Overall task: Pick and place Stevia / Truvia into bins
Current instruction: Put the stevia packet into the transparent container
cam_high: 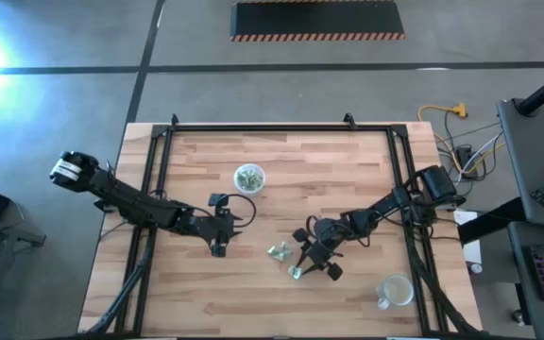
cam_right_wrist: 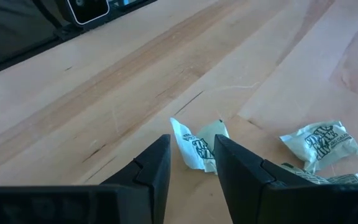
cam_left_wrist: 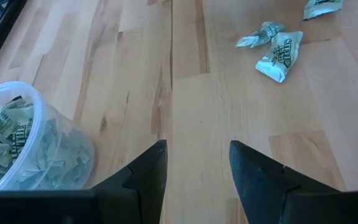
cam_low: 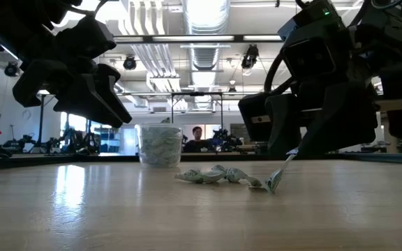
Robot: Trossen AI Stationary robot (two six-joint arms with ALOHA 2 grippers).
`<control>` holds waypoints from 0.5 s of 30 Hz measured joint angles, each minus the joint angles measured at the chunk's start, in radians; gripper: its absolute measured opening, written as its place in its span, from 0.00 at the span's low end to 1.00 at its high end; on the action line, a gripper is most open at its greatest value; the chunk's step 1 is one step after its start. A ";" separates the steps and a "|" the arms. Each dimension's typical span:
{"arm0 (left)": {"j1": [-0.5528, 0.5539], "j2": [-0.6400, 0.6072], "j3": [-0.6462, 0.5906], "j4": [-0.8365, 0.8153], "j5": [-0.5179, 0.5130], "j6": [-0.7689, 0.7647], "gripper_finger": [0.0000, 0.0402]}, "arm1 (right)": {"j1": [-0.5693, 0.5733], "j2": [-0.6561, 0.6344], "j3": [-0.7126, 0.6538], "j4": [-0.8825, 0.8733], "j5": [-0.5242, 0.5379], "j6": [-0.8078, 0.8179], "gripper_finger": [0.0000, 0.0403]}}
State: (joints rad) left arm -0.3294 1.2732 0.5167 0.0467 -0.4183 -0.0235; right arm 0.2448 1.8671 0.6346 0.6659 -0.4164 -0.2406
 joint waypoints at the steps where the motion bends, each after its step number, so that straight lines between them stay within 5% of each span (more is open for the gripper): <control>1: 0.000 0.000 0.000 0.000 0.000 0.000 0.39 | 0.000 0.000 0.000 0.000 0.000 0.001 0.28; 15: -0.001 0.000 0.000 0.000 0.000 0.000 0.39 | 0.011 0.000 0.006 0.005 0.000 0.004 0.27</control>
State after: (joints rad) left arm -0.3302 1.2732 0.5163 0.0463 -0.4180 -0.0235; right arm 0.2554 1.8671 0.6405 0.6708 -0.4168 -0.2365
